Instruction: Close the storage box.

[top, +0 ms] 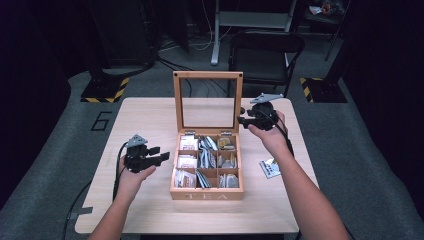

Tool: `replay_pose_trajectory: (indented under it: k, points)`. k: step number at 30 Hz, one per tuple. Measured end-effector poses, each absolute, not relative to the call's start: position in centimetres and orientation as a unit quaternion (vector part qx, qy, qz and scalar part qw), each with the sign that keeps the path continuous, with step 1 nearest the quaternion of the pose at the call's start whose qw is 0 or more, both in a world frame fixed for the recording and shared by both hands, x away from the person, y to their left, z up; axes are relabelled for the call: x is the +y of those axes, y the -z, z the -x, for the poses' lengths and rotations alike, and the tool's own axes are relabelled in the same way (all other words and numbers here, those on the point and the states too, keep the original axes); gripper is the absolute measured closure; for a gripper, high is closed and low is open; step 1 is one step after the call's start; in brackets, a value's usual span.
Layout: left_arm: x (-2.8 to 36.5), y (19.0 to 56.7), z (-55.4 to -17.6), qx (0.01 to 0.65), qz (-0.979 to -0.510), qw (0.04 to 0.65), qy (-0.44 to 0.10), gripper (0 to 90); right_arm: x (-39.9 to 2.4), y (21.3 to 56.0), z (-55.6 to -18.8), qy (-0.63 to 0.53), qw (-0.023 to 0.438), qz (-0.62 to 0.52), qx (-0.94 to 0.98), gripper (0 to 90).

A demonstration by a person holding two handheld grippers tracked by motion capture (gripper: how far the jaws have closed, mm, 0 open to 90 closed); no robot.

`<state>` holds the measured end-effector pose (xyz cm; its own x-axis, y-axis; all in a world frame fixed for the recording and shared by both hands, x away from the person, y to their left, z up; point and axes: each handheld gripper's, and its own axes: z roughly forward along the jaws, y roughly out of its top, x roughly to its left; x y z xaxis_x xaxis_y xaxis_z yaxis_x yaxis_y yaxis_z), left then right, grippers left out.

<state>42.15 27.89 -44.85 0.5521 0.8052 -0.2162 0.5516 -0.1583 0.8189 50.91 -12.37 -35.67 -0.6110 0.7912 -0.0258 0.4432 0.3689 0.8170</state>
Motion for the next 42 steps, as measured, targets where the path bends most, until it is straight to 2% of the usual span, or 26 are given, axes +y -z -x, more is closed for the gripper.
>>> replay_pose_trajectory:
  k: [12,26,35,42]
  points:
    - [27.9,44.9,-42.1,0.453,-0.748,0.465,-0.135,45.8,-10.5,36.6,-53.4,-0.385,0.226,-0.402,0.800,46.2]
    - [27.8,45.0,-42.1,0.453,-0.748,0.465,-0.137,45.8,-9.7,38.0,-55.8,-0.373,0.220,-0.427,0.794,44.0]
    - [27.8,45.0,-42.1,0.453,-0.750,0.464,-0.134,45.8,-10.1,38.6,-56.8,-0.391,0.201,-0.420,0.794,46.7]
    - [27.8,45.1,-42.2,0.453,-0.750,0.463,-0.132,45.8,-10.6,38.5,-57.3,-0.393,0.188,-0.422,0.795,55.3]
